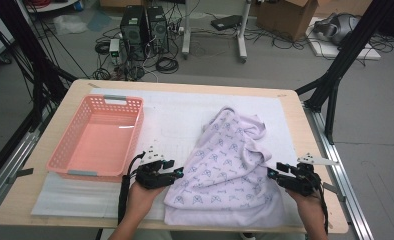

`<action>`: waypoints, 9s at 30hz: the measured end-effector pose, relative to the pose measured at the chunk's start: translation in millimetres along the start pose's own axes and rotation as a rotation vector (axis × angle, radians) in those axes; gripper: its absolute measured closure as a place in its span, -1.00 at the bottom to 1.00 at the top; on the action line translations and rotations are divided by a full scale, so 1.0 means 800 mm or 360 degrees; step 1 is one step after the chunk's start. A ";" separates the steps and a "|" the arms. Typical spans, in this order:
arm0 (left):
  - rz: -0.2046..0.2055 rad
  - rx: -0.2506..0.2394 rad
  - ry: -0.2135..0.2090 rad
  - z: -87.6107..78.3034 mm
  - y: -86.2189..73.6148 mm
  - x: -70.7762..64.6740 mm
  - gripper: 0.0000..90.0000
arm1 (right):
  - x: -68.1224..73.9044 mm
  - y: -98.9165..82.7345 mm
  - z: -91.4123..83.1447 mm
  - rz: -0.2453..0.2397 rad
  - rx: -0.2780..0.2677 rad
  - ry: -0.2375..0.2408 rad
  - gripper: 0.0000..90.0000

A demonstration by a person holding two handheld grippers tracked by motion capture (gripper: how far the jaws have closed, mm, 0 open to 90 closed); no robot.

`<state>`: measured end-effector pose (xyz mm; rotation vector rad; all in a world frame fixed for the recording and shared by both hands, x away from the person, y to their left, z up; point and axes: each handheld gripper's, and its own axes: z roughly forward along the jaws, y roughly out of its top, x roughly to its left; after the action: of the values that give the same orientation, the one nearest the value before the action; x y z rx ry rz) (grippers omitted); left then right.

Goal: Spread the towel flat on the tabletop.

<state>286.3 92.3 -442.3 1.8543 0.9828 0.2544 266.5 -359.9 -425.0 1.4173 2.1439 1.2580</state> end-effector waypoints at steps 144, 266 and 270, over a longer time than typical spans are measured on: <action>0.0102 -0.0003 0.0175 -0.061 -0.083 -0.055 -0.05 | 0.051 -0.088 -0.054 -0.0153 0.0081 -0.0164 0.21; 0.0038 -0.0157 0.0019 -0.076 -0.051 -0.027 0.15 | 0.059 -0.039 -0.013 -0.0300 0.0065 -0.0119 0.51; 0.0064 -0.0135 0.0012 -0.057 -0.035 -0.015 0.22 | 0.055 -0.014 0.018 -0.0351 0.0075 -0.0121 0.53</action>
<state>238.5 119.5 -440.5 1.7986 0.9266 0.3230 247.6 -316.7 -432.1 1.1863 2.2198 1.0629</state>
